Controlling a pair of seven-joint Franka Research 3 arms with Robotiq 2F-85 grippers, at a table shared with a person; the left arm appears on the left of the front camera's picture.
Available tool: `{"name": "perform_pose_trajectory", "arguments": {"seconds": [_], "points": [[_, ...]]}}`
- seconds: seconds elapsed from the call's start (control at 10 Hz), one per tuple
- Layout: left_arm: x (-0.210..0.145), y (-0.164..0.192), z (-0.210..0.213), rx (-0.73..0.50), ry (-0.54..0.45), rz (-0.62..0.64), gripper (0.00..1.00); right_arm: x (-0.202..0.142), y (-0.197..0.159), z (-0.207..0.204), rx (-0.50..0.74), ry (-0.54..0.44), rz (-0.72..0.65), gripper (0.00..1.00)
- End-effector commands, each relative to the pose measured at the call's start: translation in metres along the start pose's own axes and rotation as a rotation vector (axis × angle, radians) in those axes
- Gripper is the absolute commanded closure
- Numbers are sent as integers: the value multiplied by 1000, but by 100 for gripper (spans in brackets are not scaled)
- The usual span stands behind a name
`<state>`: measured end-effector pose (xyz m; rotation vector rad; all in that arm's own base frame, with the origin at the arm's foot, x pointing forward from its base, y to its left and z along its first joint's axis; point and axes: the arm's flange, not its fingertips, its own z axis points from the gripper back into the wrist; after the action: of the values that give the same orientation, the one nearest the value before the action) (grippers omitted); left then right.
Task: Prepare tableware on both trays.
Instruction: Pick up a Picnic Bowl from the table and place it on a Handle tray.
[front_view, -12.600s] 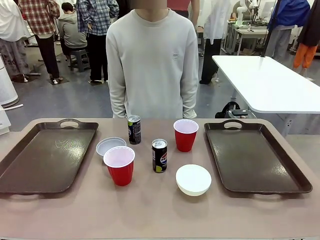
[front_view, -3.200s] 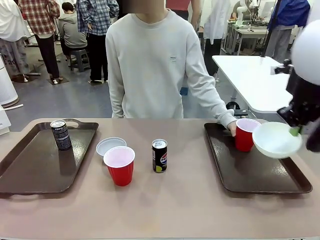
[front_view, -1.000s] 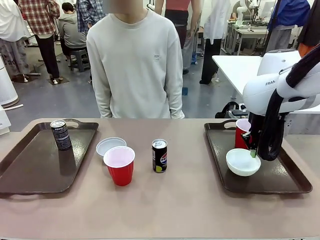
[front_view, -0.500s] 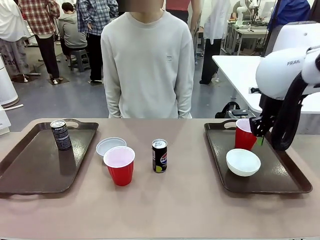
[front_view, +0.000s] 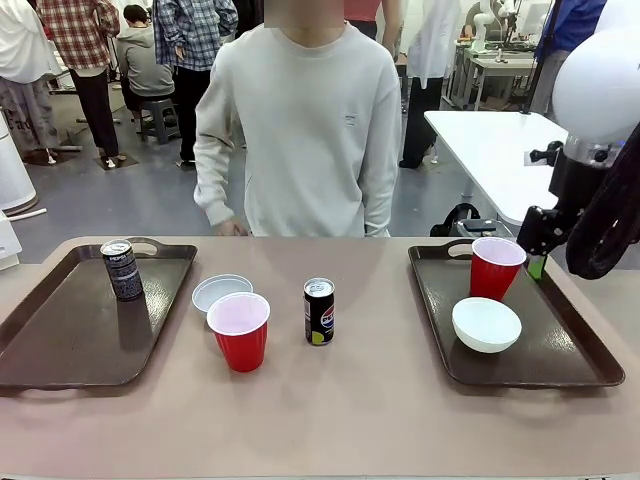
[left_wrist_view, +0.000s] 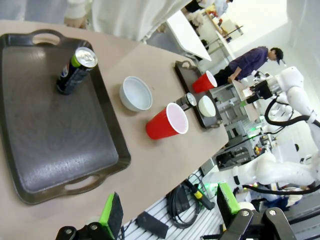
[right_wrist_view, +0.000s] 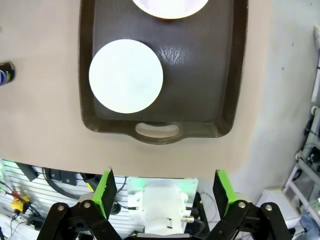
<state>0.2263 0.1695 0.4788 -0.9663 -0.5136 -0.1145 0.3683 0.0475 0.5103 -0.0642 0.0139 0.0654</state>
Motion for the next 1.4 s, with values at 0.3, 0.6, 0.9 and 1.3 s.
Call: {"name": "perform_pose_trajectory", "arguments": {"seconds": [0.3, 0.6, 0.9, 1.3], "points": [[0, 0, 1, -20, -13, -20, 0, 5, 2, -12, -8, 24, 0, 0], [0, 0, 1, -20, -13, -20, 0, 5, 2, -12, -8, 24, 0, 0], [29, -83, -17, 255, 66, -122, 0, 4, 2, -11, -1, 31, 4, 0], [57, -164, -105, 612, 295, -403, 0, -64, -71, -19, 622, 228, -52, 0]]}}
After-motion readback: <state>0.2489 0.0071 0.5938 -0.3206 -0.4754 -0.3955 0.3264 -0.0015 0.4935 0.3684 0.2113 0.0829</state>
